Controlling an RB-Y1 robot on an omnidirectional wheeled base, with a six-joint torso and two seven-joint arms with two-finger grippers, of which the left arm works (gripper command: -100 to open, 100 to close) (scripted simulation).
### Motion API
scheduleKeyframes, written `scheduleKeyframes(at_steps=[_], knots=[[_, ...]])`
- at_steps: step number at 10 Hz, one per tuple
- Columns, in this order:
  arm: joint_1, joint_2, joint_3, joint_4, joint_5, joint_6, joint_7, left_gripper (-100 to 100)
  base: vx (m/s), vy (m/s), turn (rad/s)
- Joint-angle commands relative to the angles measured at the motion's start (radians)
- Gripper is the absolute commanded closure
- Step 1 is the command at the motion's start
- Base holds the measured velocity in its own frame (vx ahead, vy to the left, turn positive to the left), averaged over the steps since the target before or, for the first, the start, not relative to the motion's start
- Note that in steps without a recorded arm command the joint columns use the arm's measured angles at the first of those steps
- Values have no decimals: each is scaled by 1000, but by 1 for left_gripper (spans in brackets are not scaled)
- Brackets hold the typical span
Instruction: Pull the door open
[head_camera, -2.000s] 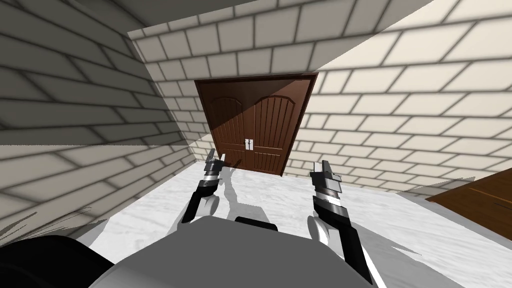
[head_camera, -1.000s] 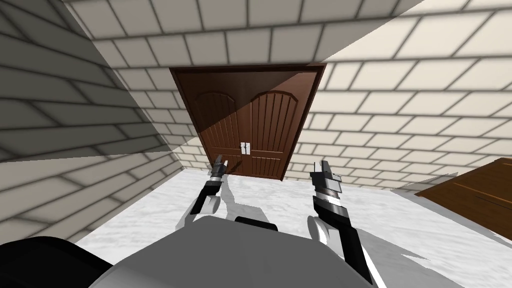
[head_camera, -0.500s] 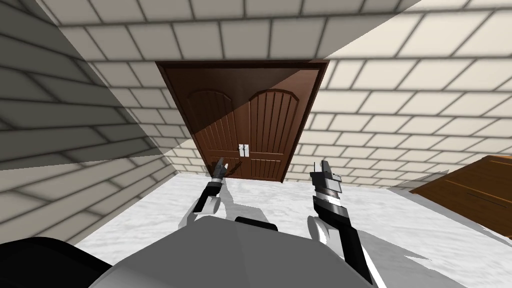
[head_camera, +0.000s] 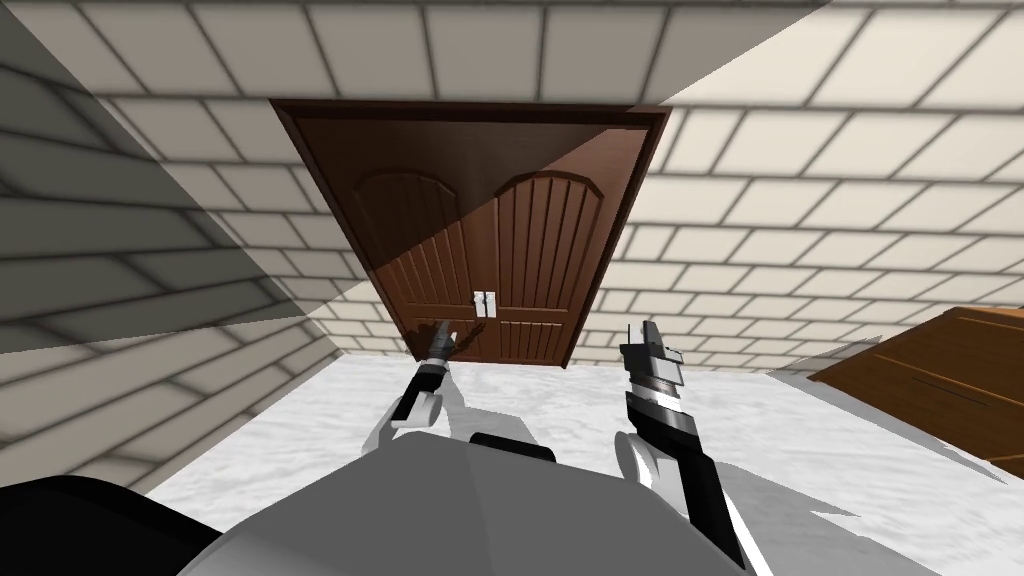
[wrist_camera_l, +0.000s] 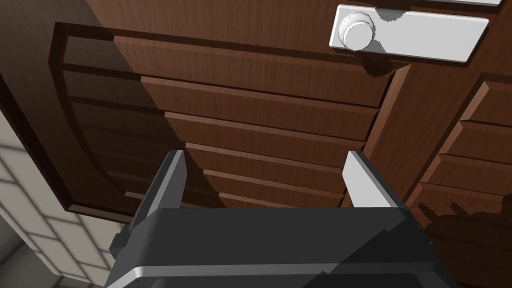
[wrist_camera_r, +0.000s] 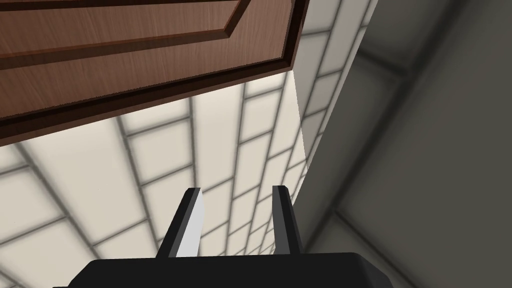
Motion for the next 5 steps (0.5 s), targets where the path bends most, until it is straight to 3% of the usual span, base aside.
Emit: scheduleKeyframes(at_steps=[1,5], knots=[[-6,-2,0,31,2,2,-9,-100,116,57,-60],[-37,-1,10,133,13,26,-35,-100,171,77,-82]])
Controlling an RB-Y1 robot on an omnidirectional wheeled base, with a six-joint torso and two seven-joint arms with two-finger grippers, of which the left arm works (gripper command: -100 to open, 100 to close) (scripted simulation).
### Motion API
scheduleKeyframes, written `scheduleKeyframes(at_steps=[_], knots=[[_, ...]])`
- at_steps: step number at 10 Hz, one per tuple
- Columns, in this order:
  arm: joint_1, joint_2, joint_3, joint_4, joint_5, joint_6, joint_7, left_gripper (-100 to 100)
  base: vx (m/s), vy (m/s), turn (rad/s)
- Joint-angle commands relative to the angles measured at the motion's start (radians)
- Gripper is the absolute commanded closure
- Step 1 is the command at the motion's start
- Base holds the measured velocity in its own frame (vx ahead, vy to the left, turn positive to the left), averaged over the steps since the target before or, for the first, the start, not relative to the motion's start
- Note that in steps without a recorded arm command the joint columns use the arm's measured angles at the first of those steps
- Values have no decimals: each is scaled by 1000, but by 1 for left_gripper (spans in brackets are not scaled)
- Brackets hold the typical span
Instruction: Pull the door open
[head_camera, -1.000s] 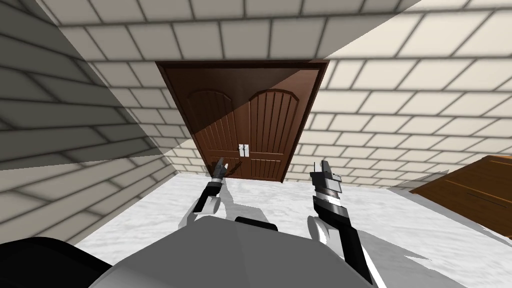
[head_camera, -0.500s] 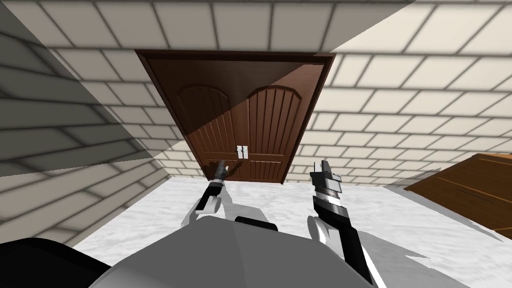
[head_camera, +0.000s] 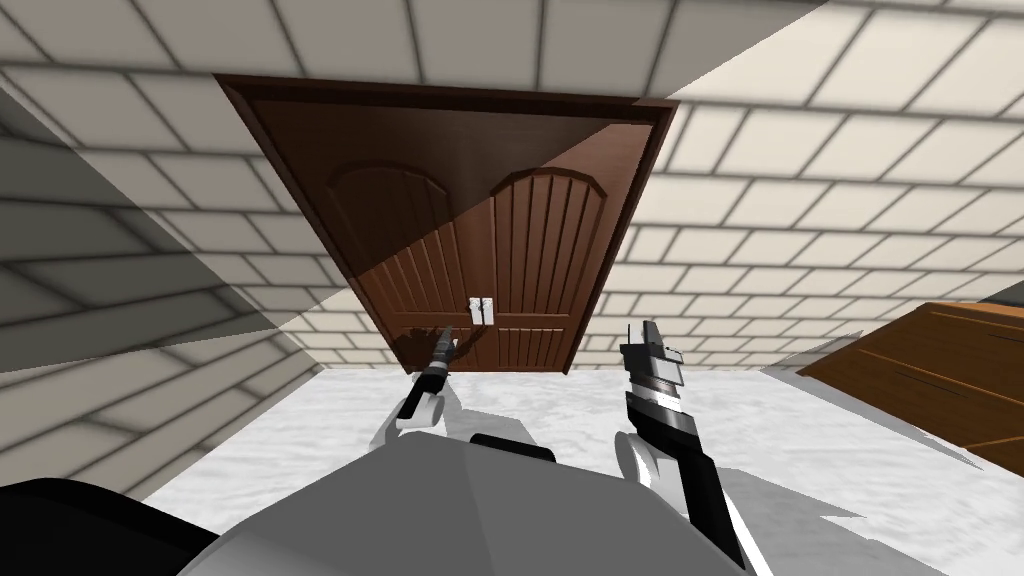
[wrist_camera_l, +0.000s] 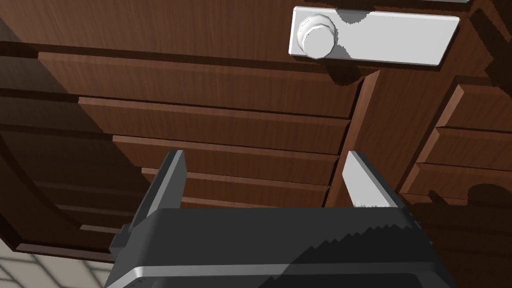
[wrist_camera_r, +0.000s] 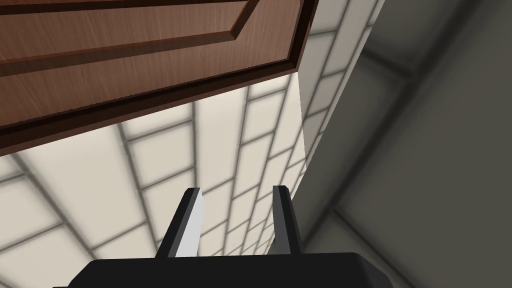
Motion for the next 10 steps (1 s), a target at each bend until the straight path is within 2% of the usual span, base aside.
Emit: scheduleKeyframes(at_steps=[1,5,6,7,8,10], knots=[[-4,1,2,28,4,9,-8,-100,211,94,-85],[-31,-2,8,108,13,29,-29,-100,218,76,-72],[-36,-3,8,120,14,32,-32,-100,198,59,-65],[-32,-5,8,105,13,34,-31,-100,84,24,-14],[-16,16,39,125,21,34,-24,-100,-23,4,84],[-3,40,73,147,31,31,-15,-100,-53,-5,41]])
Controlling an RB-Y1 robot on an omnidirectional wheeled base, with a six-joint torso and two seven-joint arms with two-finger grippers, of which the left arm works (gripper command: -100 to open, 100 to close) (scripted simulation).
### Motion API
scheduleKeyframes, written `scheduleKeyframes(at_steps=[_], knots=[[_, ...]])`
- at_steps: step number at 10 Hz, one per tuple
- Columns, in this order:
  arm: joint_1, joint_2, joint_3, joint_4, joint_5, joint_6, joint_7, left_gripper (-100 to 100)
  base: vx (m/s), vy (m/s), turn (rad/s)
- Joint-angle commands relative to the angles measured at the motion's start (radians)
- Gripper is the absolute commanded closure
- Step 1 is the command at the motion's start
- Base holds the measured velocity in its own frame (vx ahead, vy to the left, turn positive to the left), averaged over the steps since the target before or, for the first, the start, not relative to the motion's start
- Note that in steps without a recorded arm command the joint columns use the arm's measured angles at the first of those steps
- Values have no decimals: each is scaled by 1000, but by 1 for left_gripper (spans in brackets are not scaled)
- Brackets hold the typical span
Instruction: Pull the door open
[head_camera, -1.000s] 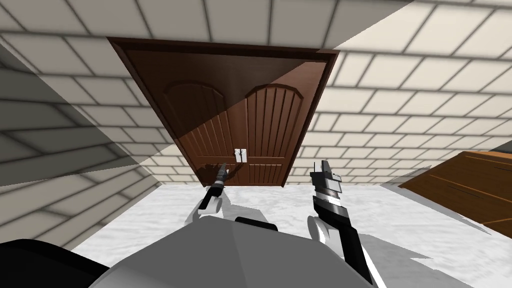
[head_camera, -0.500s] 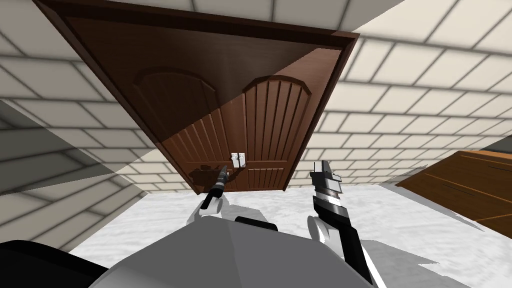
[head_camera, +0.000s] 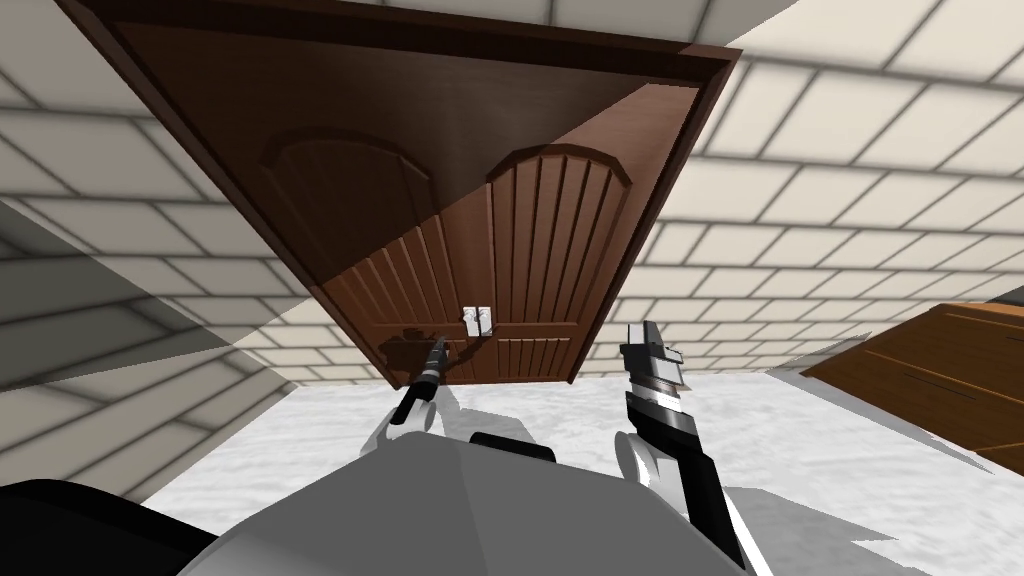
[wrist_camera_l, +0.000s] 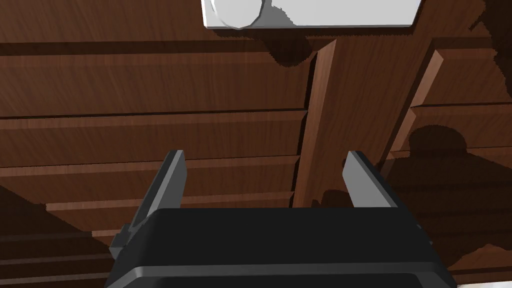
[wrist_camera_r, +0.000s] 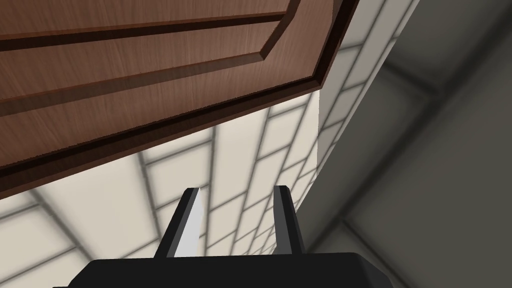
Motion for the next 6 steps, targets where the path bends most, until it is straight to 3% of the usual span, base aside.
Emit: scheduleKeyframes(at_steps=[1,6], knots=[[17,21,28,6,9,4,10,-100,-25,-10,20],[31,79,98,60,34,-6,38,-100,42,7,-3]])
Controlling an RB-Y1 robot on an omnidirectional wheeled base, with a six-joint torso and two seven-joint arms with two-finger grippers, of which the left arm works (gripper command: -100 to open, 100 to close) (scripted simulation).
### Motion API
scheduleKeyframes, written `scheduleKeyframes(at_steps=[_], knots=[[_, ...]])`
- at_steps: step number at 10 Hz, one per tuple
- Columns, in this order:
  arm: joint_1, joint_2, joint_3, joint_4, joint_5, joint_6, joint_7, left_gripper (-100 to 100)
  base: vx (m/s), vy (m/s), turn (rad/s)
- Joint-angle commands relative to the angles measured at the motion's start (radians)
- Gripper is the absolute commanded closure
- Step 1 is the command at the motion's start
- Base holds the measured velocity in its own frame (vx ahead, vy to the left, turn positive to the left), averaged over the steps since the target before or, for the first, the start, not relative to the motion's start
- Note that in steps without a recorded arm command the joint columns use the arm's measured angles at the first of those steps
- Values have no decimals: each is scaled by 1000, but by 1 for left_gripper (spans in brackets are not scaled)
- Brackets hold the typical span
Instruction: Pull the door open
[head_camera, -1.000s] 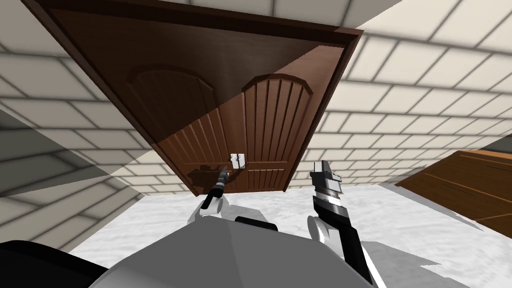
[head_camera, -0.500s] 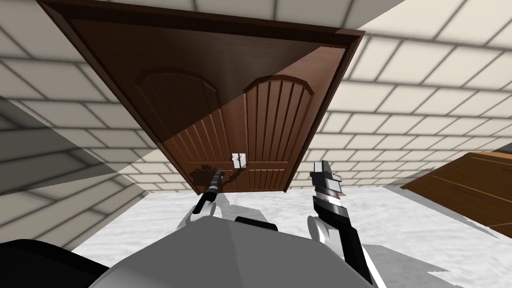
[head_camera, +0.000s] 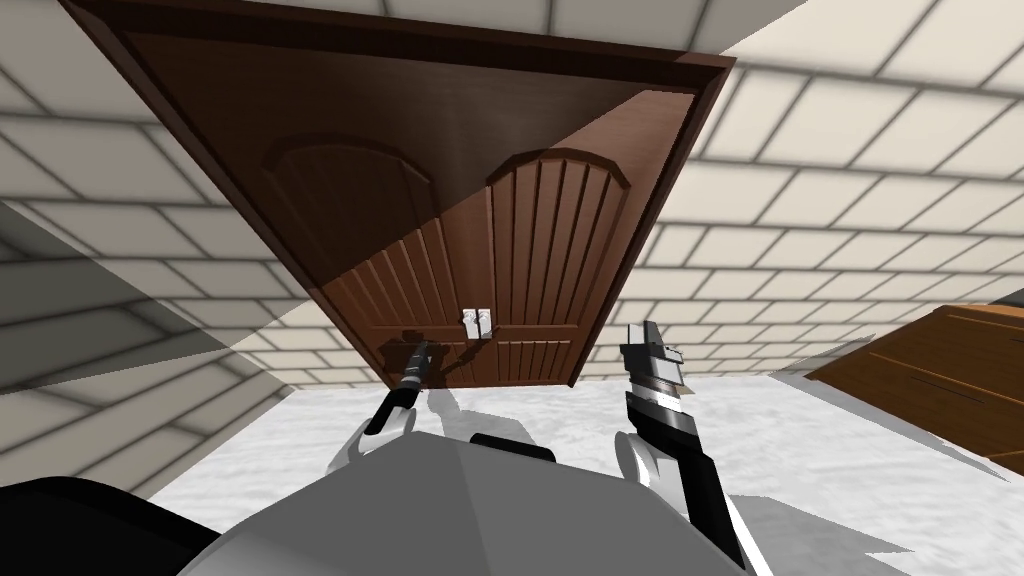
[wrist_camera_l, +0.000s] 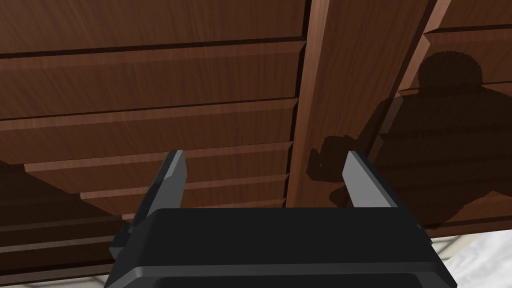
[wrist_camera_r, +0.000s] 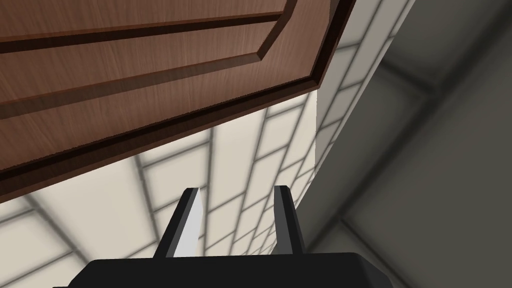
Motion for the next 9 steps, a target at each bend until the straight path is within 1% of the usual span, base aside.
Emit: scheduleKeyframes(at_steps=[1,2,4,6,7,8,9], knots=[[-11,20,16,29,8,-12,14,-100,115,50,-72],[-17,25,17,34,11,-14,19,-100,131,51,-88],[-33,27,9,37,13,-17,25,-100,170,52,-95],[-59,21,-13,33,12,-20,30,-100,204,8,-165],[-76,14,-31,28,10,-21,31,-100,222,-27,-188],[-89,9,-44,24,8,-22,32,-100,215,-105,-191],[-79,5,-34,17,7,-14,27,-100,96,-57,-28]])
